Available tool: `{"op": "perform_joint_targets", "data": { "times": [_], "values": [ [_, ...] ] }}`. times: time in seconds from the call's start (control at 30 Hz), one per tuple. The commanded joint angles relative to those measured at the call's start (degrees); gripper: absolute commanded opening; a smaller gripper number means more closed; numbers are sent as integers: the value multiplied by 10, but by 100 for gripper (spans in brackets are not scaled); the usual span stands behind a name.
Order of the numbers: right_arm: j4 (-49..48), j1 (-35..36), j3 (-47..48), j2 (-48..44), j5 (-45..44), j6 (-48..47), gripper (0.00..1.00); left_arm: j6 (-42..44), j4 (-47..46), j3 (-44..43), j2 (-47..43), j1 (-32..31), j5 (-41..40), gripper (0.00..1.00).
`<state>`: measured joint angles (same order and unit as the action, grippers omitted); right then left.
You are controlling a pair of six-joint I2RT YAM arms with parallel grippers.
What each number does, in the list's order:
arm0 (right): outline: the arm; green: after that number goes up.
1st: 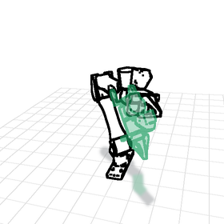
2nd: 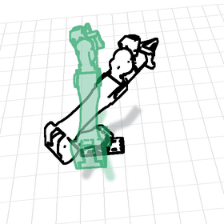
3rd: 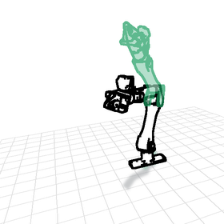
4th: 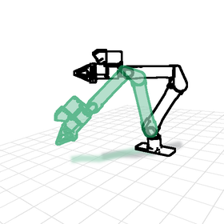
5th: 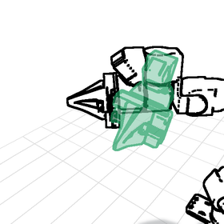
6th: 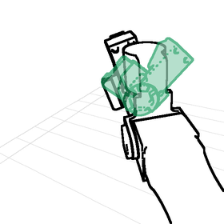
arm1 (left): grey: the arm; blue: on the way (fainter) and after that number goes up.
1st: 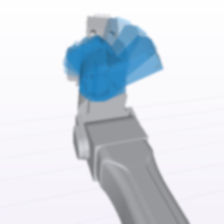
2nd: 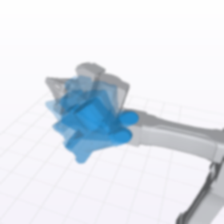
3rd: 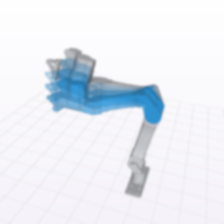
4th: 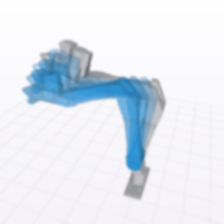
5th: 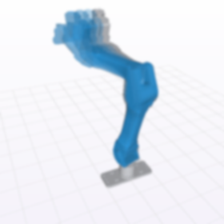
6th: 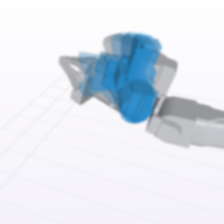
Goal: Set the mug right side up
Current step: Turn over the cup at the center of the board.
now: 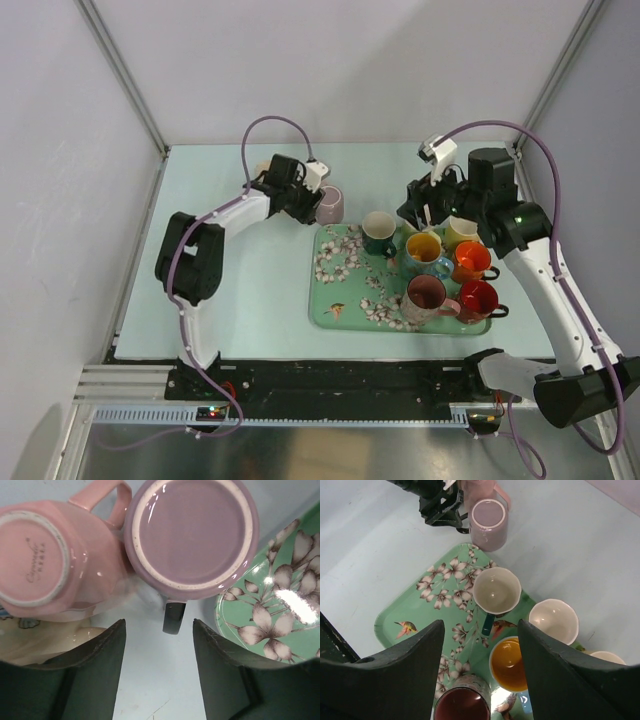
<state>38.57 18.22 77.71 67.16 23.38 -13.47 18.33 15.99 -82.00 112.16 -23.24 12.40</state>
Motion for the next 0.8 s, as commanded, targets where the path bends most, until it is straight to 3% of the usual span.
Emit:
{"op": "perform_joint_targets", "data": {
  "times": [0.0,0.3,0.6,0.77],
  "values": [
    [-26,-5,-9,-11,6,22,66,-32,0,-27,25,-9,-25,59],
    [-23,-14,-29,-24,7,30,66,-22,16,-44,32,-15,-30,29],
    [-68,-12,-73,-13,32,53,65,-9,78,2,-66,-14,-8,4],
    [-93,-7,-84,1,48,57,65,-13,119,53,-146,-14,3,0]
  ]
}}
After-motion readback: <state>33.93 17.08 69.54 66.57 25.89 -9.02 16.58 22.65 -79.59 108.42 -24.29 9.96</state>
